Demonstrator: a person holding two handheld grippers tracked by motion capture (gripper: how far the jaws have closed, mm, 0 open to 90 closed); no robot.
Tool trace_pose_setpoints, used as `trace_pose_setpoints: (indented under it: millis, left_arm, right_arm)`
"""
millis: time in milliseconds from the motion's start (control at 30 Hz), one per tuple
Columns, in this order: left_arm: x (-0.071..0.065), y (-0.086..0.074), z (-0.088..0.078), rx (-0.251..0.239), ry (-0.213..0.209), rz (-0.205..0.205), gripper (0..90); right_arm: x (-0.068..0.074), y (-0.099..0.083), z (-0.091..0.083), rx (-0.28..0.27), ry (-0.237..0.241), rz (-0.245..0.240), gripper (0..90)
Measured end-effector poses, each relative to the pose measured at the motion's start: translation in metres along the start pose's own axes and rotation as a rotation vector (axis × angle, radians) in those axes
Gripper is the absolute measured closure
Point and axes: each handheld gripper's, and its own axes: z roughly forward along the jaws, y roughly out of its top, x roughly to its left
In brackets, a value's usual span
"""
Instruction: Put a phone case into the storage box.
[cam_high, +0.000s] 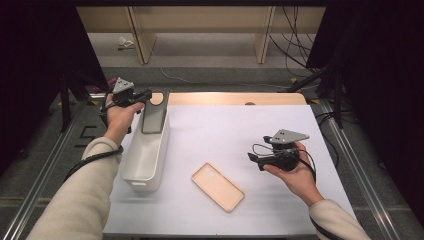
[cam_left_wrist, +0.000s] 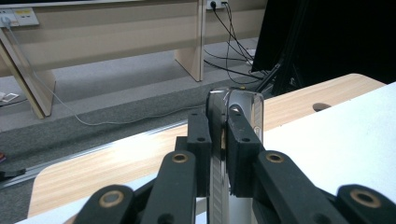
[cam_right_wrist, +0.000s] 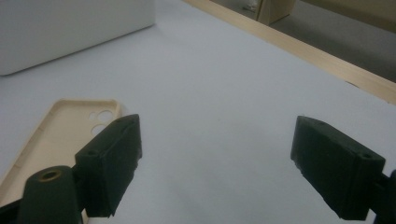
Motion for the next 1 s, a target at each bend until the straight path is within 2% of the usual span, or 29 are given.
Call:
trace_pose_setpoints:
  millis: [500,667,1000]
  left_arm:
    - [0.005,-0.005,0.002,0.01,-0.011,-0.03,81.1]
    - [0.009,-0.007,0.003,0.011,-0.022,-0.051,80.9]
    - [0.014,-0.012,0.006,0.028,-0.014,-0.059,79.5]
  right_arm:
    - [-0.001,0.0,0.001,0.002,0.003,0.005,17.2]
    - [0.0,-0.001,0.002,0.002,0.005,0.007,17.2]
    - [0.0,0.0,0.002,0.001,0.008,0.005,17.5]
